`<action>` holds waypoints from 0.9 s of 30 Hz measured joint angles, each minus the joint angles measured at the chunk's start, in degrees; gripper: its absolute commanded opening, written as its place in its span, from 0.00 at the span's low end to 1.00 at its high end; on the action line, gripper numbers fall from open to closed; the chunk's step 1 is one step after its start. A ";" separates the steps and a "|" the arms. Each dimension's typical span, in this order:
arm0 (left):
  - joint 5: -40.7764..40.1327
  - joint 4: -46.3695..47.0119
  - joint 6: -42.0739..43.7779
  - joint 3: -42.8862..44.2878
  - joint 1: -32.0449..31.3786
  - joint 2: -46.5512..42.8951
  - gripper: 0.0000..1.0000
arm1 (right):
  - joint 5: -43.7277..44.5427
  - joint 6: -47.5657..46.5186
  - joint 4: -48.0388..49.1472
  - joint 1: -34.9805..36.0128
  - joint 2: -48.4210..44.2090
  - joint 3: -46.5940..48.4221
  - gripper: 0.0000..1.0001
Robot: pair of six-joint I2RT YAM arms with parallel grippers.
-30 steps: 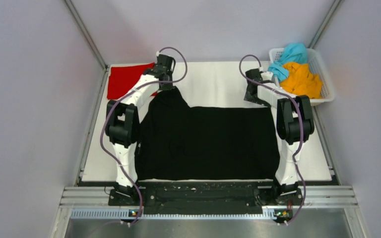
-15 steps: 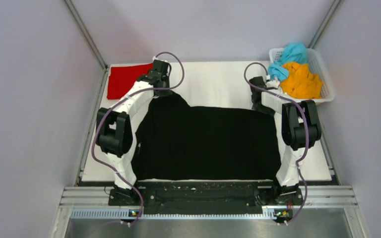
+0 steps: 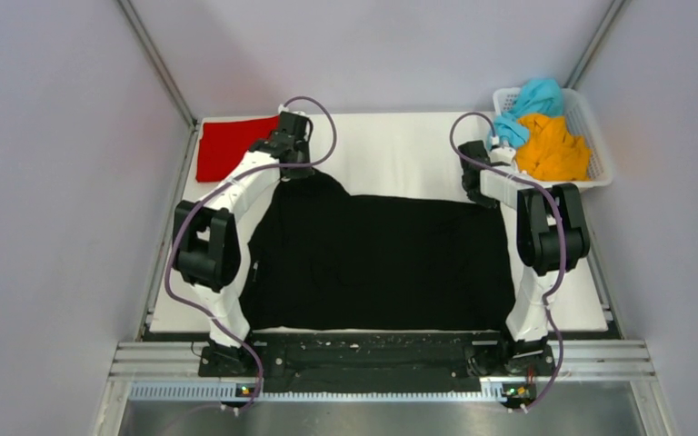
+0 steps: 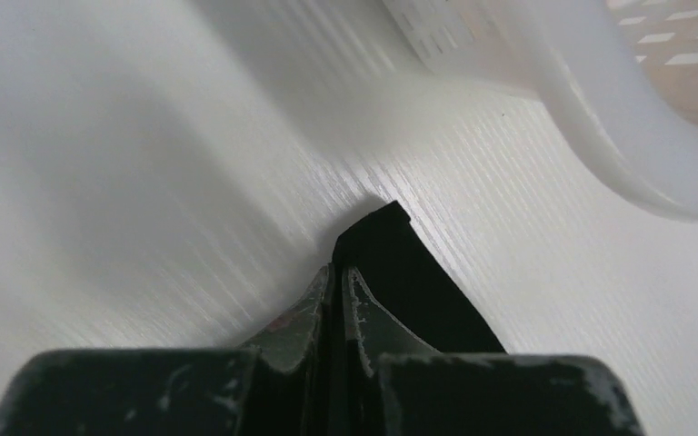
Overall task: Fold and stack the t-shirts
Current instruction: Fold the other side of the tshirt into a rectangle
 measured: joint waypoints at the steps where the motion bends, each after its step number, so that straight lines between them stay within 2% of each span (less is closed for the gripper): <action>1: -0.11 0.00 0.00 0.00 0.00 -0.20 0.00 | -0.07 0.28 0.07 0.00 0.00 -0.02 0.00; 7: -0.17 -0.02 0.02 -0.13 0.00 -2.03 0.00 | -0.55 1.14 2.08 -0.15 -0.90 -2.62 0.00; 12: 0.07 0.15 0.04 -2.27 0.00 -5.77 0.00 | -2.54 -0.15 3.63 -0.26 -5.86 -6.16 0.00; 20: 1.84 1.27 -1.33 -12.09 -1.84 -15.63 0.00 | -6.84 -4.39 6.45 -0.26 -19.32 -13.57 0.00; 27: -1.29 0.52 -5.75 -22.93 -8.17 -28.33 0.00 | -9.62 -7.10 5.49 0.31 -27.41 -19.21 0.00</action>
